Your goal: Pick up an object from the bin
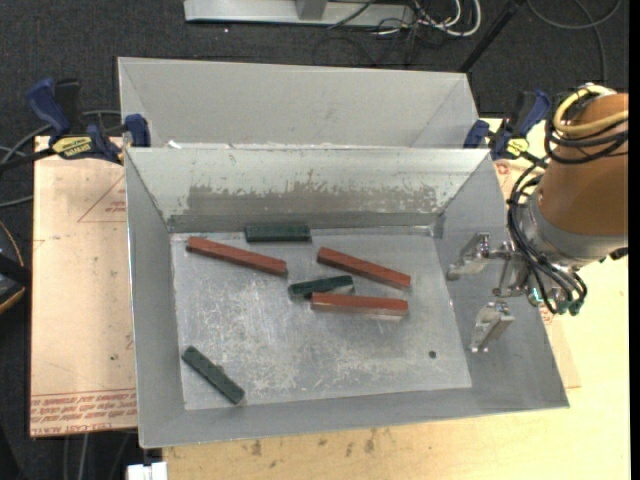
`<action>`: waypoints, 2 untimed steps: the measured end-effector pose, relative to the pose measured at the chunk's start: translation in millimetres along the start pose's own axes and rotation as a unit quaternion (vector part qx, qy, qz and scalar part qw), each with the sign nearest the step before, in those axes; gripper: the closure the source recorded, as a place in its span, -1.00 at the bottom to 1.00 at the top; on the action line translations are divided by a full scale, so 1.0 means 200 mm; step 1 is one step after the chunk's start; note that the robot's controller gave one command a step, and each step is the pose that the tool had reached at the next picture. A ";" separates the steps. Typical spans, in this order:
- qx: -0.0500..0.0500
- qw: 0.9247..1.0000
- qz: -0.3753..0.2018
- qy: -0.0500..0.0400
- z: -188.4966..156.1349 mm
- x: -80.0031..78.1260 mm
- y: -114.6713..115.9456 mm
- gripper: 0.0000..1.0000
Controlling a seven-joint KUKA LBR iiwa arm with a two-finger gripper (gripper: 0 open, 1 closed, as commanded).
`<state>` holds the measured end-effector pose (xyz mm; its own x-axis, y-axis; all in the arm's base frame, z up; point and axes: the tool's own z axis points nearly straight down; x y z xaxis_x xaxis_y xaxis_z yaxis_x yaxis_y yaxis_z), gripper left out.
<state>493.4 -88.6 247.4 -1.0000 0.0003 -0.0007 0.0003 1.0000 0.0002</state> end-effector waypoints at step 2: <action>0.000 0.998 -0.071 -0.001 0.34 -0.35 0.34 -1.00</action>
Offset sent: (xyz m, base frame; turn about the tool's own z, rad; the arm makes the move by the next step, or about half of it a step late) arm 0.0941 0.0838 -0.0717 -0.1765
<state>564.3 -20.2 180.2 -0.9901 -0.1405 -0.0021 -0.1405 0.9901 0.0003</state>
